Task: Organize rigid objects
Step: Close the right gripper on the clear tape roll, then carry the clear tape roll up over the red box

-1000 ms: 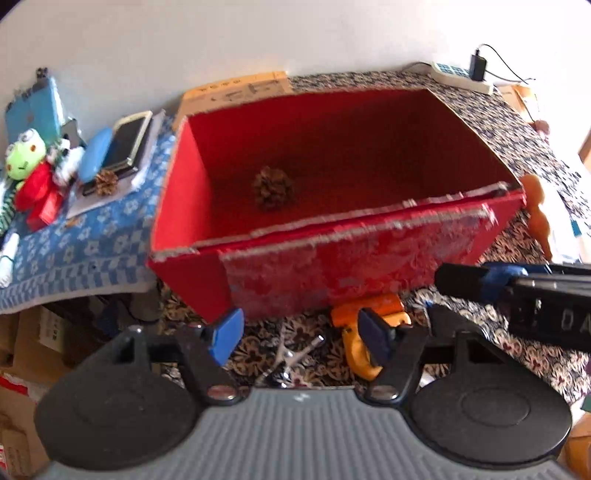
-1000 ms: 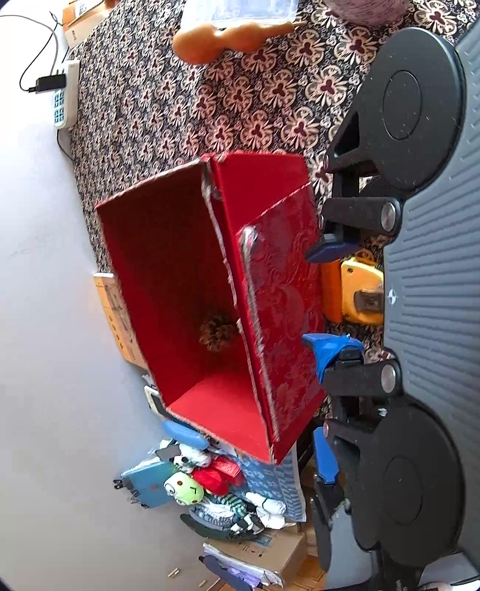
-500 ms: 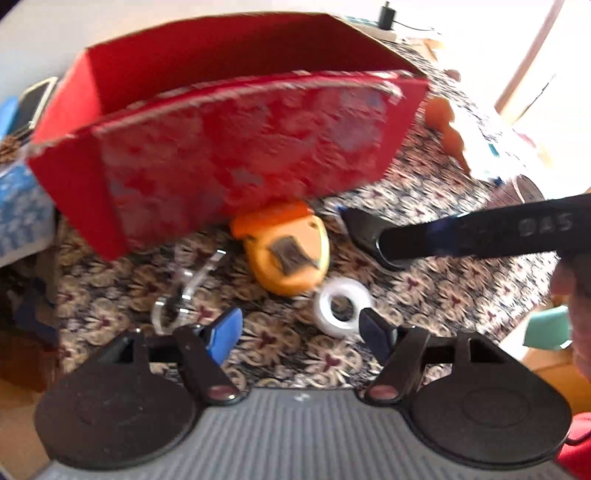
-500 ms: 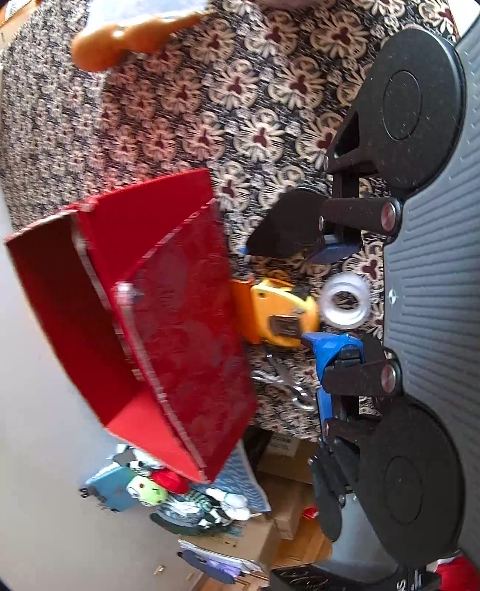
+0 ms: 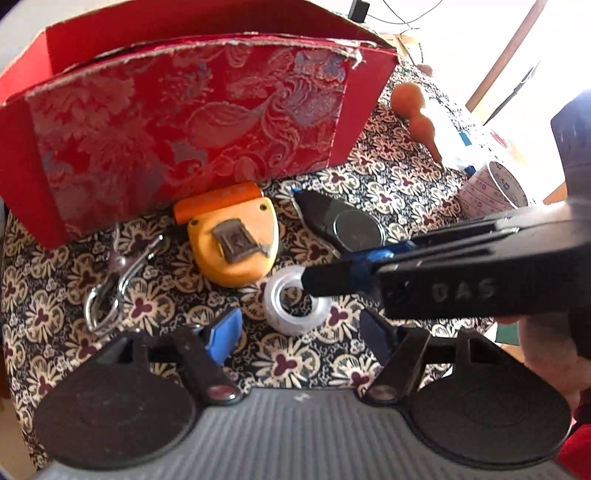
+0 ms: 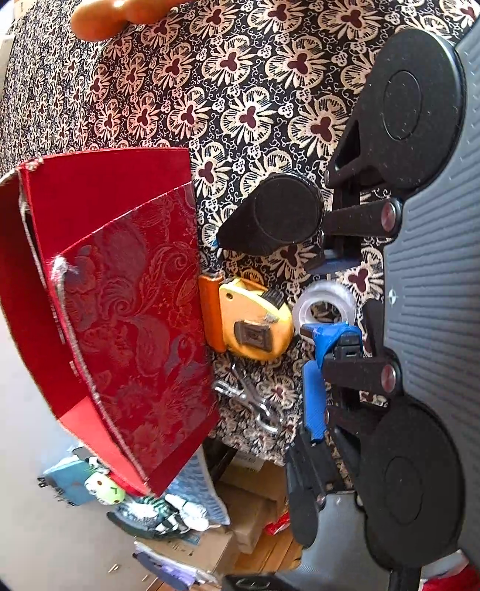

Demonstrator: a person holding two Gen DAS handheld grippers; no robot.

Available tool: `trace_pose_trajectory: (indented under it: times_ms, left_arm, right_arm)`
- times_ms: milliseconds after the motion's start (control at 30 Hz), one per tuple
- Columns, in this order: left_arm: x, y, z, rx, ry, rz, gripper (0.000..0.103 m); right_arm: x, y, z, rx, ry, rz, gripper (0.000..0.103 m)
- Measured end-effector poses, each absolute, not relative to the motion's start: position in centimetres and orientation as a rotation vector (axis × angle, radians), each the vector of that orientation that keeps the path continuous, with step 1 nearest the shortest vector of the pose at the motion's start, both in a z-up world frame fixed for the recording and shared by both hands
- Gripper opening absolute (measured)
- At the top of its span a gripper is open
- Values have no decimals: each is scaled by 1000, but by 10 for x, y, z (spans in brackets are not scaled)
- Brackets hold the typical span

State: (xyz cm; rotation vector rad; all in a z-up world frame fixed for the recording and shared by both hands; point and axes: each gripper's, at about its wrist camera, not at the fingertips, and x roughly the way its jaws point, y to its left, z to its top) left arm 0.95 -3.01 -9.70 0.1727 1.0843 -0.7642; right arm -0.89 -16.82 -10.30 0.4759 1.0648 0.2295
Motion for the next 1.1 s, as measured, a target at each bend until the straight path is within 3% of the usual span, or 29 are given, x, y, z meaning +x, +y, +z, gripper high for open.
trace_pose_trajectory:
  times_ms: [100, 400, 733, 1100]
  left_arm:
    - [14, -33, -103, 169, 1093, -765, 52]
    - [19, -35, -112, 151, 1098, -765, 43]
    - [15, -40, -107, 178, 1071, -762, 41]
    - [12, -40, -54, 175, 941, -841, 41]
  right_arm:
    - [-5, -167, -107, 476, 1085, 234, 5]
    - [1, -161, -113, 485, 1108, 229, 0]
    - [3, -152, -106, 451, 1090, 207, 0]
    - [-5, -177, -54, 446, 947, 189, 0]
